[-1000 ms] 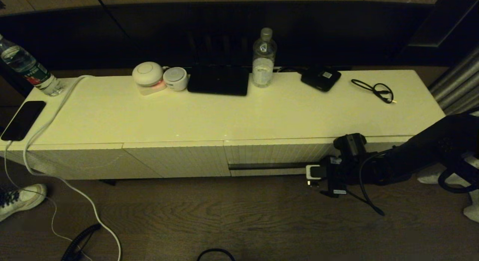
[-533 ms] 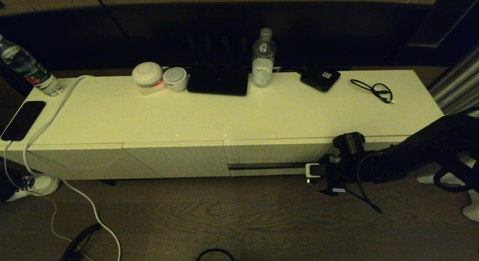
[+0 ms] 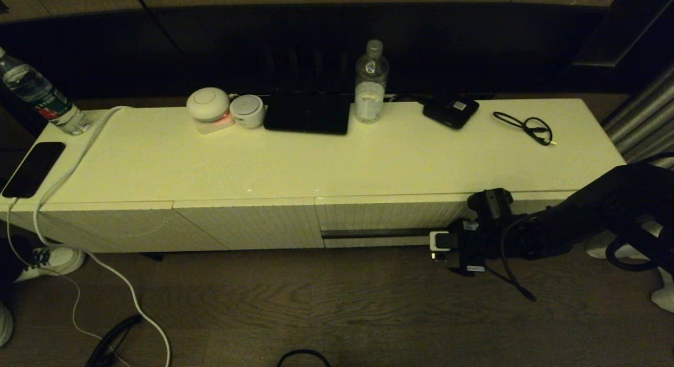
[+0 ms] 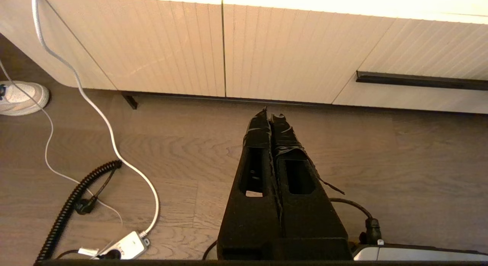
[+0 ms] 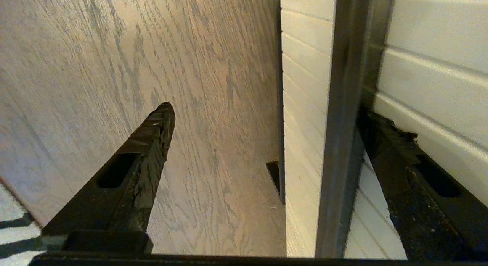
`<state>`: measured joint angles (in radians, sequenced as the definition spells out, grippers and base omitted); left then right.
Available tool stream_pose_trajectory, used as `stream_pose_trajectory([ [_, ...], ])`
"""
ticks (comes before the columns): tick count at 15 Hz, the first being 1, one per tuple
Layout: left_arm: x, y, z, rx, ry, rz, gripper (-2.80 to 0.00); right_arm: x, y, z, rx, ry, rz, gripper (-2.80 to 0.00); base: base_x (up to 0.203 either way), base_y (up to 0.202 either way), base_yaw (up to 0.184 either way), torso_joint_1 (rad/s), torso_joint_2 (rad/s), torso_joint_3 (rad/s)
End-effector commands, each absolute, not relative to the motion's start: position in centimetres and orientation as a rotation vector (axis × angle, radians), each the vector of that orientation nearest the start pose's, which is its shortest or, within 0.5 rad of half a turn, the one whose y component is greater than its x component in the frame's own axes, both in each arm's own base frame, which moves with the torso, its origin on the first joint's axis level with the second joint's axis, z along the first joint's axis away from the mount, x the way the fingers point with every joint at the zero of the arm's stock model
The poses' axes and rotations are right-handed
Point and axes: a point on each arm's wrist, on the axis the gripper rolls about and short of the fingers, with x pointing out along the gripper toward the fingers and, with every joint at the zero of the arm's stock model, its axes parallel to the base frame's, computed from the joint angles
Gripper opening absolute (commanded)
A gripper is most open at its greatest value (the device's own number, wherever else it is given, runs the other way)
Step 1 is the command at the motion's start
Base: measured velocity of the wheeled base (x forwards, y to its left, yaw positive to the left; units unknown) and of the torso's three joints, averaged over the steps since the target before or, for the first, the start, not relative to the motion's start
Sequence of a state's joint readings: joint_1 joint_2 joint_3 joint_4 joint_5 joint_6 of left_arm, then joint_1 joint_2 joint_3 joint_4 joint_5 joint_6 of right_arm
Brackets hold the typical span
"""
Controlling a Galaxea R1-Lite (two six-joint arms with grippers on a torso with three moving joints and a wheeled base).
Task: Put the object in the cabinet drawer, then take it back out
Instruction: Open the drawer
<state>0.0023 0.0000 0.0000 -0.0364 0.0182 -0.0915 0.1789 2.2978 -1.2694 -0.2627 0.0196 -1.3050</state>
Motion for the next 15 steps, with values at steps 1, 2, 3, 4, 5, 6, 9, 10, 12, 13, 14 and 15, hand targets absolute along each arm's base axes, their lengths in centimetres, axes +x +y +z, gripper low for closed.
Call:
stream_pose_trajectory([
  [1,-2.3,0.0,7.9,-0.092,-0.039,0.020,-2.80,41.7,7.6,3.7,-1.296,0.556,0.685,0.00,0.000,0.000,0.000,0.000,0.00,0.000],
  [2,-2.3,0.0,7.9,-0.092,-0.039,0.020,-2.80,41.5,7.6,3.6,-1.295,0.563,0.692,0.00,0.000,0.000,0.000,0.000,0.00,0.000],
  [3,-2.3,0.0,7.9,-0.092,-0.039,0.020,-2.80,41.2,7.5,3.5,-1.293,0.572,0.699,0.00,0.000,0.000,0.000,0.000,0.00,0.000],
  [4,-2.3,0.0,7.9,-0.092,-0.039,0.020,-2.80,41.1,7.5,3.3,-1.292,0.580,0.705,0.00,0.000,0.000,0.000,0.000,0.00,0.000],
  [5,-2.3,0.0,7.9,-0.092,-0.039,0.020,-2.80,40.8,7.5,3.1,-1.291,0.584,0.710,0.00,0.000,0.000,0.000,0.000,0.00,0.000],
  [6,-2.3,0.0,7.9,-0.092,-0.039,0.020,-2.80,40.5,7.4,3.0,-1.289,0.591,0.717,0.00,0.000,0.000,0.000,0.000,0.00,0.000],
  [9,-2.3,0.0,7.9,-0.092,-0.039,0.020,-2.80,39.3,7.3,2.7,-1.283,0.621,0.745,0.00,0.000,0.000,0.000,0.000,0.00,0.000],
  [10,-2.3,0.0,7.9,-0.092,-0.039,0.020,-2.80,38.9,7.2,2.6,-1.280,0.632,0.753,0.00,0.000,0.000,0.000,0.000,0.00,0.000],
  [12,-2.3,0.0,7.9,-0.092,-0.039,0.020,-2.80,38.0,7.0,2.1,-1.276,0.657,0.773,0.00,0.000,0.000,0.000,0.000,0.00,0.000],
  [13,-2.3,0.0,7.9,-0.092,-0.039,0.020,-2.80,37.5,6.9,1.9,-1.273,0.670,0.784,0.00,0.000,0.000,0.000,0.000,0.00,0.000],
  [14,-2.3,0.0,7.9,-0.092,-0.039,0.020,-2.80,37.0,6.8,1.7,-1.270,0.683,0.795,0.00,0.000,0.000,0.000,0.000,0.00,0.000],
  [15,-2.3,0.0,7.9,-0.092,-0.039,0.020,-2.80,36.4,6.7,1.6,-1.268,0.696,0.805,0.00,0.000,0.000,0.000,0.000,0.00,0.000],
])
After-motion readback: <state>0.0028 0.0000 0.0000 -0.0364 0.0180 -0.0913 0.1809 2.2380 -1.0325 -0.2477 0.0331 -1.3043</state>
